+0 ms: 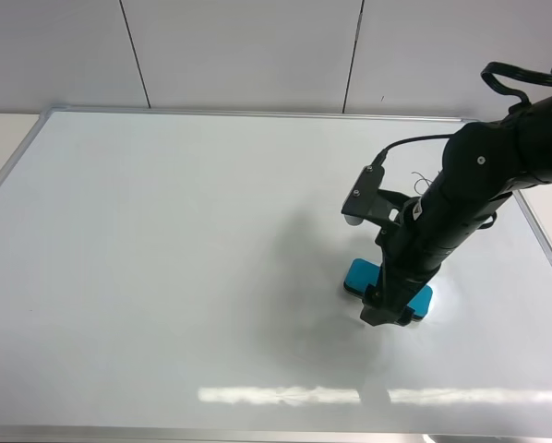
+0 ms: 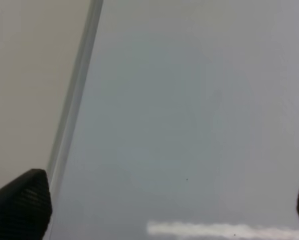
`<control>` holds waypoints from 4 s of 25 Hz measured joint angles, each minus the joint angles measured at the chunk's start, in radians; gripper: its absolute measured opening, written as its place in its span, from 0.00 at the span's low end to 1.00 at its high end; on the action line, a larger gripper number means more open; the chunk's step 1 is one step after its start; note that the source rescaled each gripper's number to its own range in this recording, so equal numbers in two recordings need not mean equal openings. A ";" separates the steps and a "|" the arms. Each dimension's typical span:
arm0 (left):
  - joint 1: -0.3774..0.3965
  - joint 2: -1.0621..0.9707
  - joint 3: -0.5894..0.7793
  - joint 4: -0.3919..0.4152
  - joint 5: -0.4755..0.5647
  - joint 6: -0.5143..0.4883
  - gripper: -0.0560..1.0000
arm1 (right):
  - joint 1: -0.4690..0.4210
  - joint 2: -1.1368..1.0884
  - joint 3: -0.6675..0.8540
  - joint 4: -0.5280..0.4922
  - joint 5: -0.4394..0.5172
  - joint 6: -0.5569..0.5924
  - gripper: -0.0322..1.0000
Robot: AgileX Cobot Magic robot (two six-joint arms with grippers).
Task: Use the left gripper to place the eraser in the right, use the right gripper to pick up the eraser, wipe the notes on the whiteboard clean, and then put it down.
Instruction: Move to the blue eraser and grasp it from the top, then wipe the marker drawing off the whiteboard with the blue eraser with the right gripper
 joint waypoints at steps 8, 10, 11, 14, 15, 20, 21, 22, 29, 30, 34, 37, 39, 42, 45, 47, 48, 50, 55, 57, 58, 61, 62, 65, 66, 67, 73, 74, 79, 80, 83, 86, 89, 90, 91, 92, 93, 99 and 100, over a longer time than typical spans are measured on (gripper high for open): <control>0.000 0.000 0.000 0.000 0.000 0.000 1.00 | -0.016 0.000 0.000 0.024 0.000 0.006 0.92; 0.000 0.000 0.000 0.000 0.000 0.000 1.00 | -0.016 0.008 0.000 0.024 0.000 0.006 0.92; 0.000 0.000 0.000 0.000 0.000 0.000 1.00 | -0.016 0.016 0.000 0.024 0.000 0.006 0.92; 0.000 0.000 0.000 0.000 0.000 0.000 1.00 | -0.016 0.031 0.000 0.032 0.000 0.006 0.92; 0.000 0.000 0.000 0.000 0.000 0.000 1.00 | -0.016 0.032 0.000 0.042 0.000 0.006 0.92; 0.000 0.000 0.000 0.000 0.000 0.000 1.00 | -0.016 0.032 0.000 0.047 -0.004 0.006 0.91; 0.000 0.000 0.000 0.000 0.000 0.000 1.00 | -0.016 0.032 0.000 0.047 -0.004 0.006 0.88; 0.000 0.000 0.000 0.000 0.000 0.000 1.00 | -0.016 0.032 0.000 0.047 -0.004 0.006 0.88; 0.000 0.000 0.000 0.000 0.000 0.000 1.00 | -0.016 0.032 0.000 0.055 -0.004 0.007 0.04; 0.000 0.000 0.000 0.000 0.000 0.000 1.00 | -0.016 0.032 0.000 0.059 -0.004 0.007 0.03; 0.000 0.000 0.000 0.000 0.000 0.000 1.00 | -0.016 0.032 0.000 0.068 -0.004 0.007 0.03; 0.000 0.000 0.000 0.000 0.000 0.000 1.00 | -0.016 0.032 0.000 0.068 -0.004 0.007 0.03; 0.000 0.000 0.000 0.000 0.000 0.000 1.00 | -0.016 0.032 0.000 0.068 -0.004 0.009 0.03; 0.000 0.000 0.000 0.000 0.000 0.000 1.00 | -0.016 0.029 0.000 0.073 -0.005 0.029 0.03; 0.000 0.000 0.000 0.000 0.000 0.000 1.00 | -0.025 0.000 -0.005 0.075 -0.010 0.068 0.03; 0.000 0.000 0.000 0.000 0.000 0.000 1.00 | -0.050 -0.029 -0.022 0.076 -0.002 0.096 0.03; 0.000 0.000 0.000 0.000 0.000 0.000 1.00 | -0.064 -0.040 -0.031 0.076 0.003 0.116 0.03; 0.000 0.000 0.000 -0.001 0.000 0.000 1.00 | -0.106 -0.056 -0.053 0.076 0.023 0.159 0.03; 0.000 0.000 0.000 -0.001 0.000 0.000 1.00 | -0.194 -0.062 -0.093 0.002 0.029 0.332 0.03; 0.000 0.000 0.000 -0.001 0.000 0.000 1.00 | -0.214 -0.062 -0.097 -0.064 0.013 0.410 0.03; 0.000 0.000 0.000 -0.001 0.000 0.000 1.00 | -0.221 -0.062 -0.097 -0.101 0.001 0.452 0.03; 0.000 0.000 0.000 -0.001 0.000 0.000 1.00 | -0.251 -0.047 -0.098 -0.179 -0.048 0.553 0.03; 0.000 0.000 0.000 -0.001 0.000 0.000 1.00 | -0.262 -0.034 -0.098 -0.187 -0.063 0.576 0.03; 0.000 0.000 0.000 -0.001 0.000 0.000 1.00 | -0.270 0.023 -0.098 -0.190 -0.097 0.601 0.03; 0.000 0.000 0.000 -0.001 0.000 0.000 1.00 | -0.270 0.042 -0.098 -0.186 -0.107 0.607 0.03; 0.000 0.000 0.000 -0.001 0.000 0.000 1.00 | -0.270 0.064 -0.098 -0.179 -0.121 0.612 0.03; 0.000 0.000 0.000 -0.001 0.000 0.000 1.00 | -0.270 0.131 -0.133 -0.141 -0.176 0.616 0.03; 0.000 0.000 0.000 -0.001 0.000 0.000 1.00 | -0.270 0.145 -0.152 -0.140 -0.174 0.616 0.03; 0.000 0.000 0.000 -0.001 0.000 0.000 1.00 | -0.270 0.216 -0.283 -0.137 -0.118 0.616 0.03; 0.000 0.000 0.000 -0.001 0.000 0.000 1.00 | -0.270 0.231 -0.309 -0.137 -0.104 0.616 0.03; 0.000 0.000 0.000 0.000 0.000 0.001 1.00 | -0.279 0.259 -0.362 -0.137 -0.064 0.625 0.03; 0.000 0.000 0.000 0.000 -0.001 0.001 1.00 | -0.317 0.265 -0.372 -0.136 -0.055 0.632 0.03; 0.000 0.000 0.000 0.000 -0.001 0.001 1.00 | -0.379 0.265 -0.372 -0.157 -0.051 0.634 0.03; 0.000 0.000 0.000 0.000 -0.001 0.001 1.00 | -0.400 0.265 -0.372 -0.166 -0.051 0.634 0.03; 0.000 0.000 0.000 0.000 -0.001 0.001 1.00 | -0.426 0.265 -0.373 -0.179 -0.051 0.634 0.03; 0.000 0.000 0.000 0.000 -0.001 0.001 1.00 | -0.452 0.265 -0.374 -0.188 -0.053 0.634 0.03; 0.000 0.000 0.000 0.000 -0.001 0.001 1.00 | -0.475 0.265 -0.375 -0.193 -0.055 0.634 0.03; 0.000 0.000 0.000 0.000 -0.001 0.000 1.00 | -0.627 0.265 -0.375 -0.206 -0.080 0.634 0.03; 0.000 0.000 0.000 0.000 -0.001 0.000 1.00 | -0.642 0.265 -0.375 -0.205 -0.080 0.635 0.03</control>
